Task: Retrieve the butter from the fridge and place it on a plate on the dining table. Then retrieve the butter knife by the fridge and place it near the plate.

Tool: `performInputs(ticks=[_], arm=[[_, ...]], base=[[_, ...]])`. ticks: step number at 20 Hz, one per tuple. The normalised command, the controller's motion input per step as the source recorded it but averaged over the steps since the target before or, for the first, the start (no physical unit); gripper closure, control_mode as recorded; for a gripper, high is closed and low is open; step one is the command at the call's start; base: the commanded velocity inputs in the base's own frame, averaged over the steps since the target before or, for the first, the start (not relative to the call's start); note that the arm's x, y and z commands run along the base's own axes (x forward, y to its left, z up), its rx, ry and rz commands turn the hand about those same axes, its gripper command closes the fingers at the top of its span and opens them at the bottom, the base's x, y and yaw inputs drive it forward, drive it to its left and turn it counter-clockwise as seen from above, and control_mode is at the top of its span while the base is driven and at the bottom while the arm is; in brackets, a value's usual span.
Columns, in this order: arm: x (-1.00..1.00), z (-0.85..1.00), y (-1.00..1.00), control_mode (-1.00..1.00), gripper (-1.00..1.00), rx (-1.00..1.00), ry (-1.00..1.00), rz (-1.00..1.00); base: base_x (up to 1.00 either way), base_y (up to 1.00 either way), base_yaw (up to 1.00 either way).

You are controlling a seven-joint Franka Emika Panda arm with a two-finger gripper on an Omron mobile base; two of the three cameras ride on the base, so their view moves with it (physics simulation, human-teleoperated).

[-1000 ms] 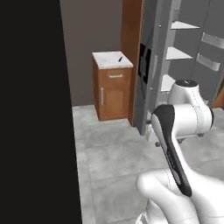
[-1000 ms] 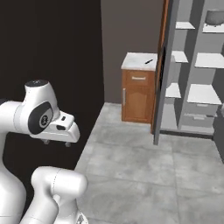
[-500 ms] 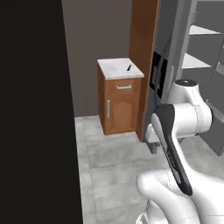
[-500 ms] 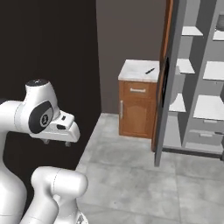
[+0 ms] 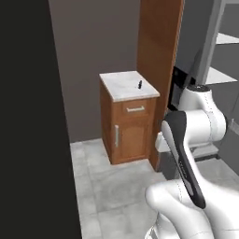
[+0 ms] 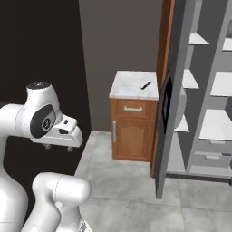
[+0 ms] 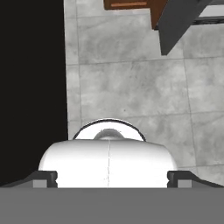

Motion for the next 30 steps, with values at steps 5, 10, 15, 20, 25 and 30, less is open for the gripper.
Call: performInputs(ticks=[5, 10, 15, 20, 25, 30], arm=[[0.0, 0.0, 0.0, 1.0, -1.0, 0.0, 0.0, 0.0], [0.0, 0.0, 0.0, 1.0, -1.0, 0.0, 0.0, 0.0], [0.0, 0.0, 0.0, 1.0, -1.0, 0.0, 0.0, 0.0], [0.0, 0.0, 0.0, 1.0, -1.0, 0.0, 0.0, 0.0], [0.0, 0.0, 0.0, 1.0, -1.0, 0.0, 0.0, 0.0], [0.0, 0.0, 0.0, 1.0, -1.0, 0.0, 0.0, 0.0]], base=[[0.86, 0.57, -0.23], [0.68, 0.61, -0.27], [0.49, 0.41, -0.39], [0.41, 0.2, -0.44], [0.25, 0.38, -0.31], [0.34, 0.42, -0.16]])
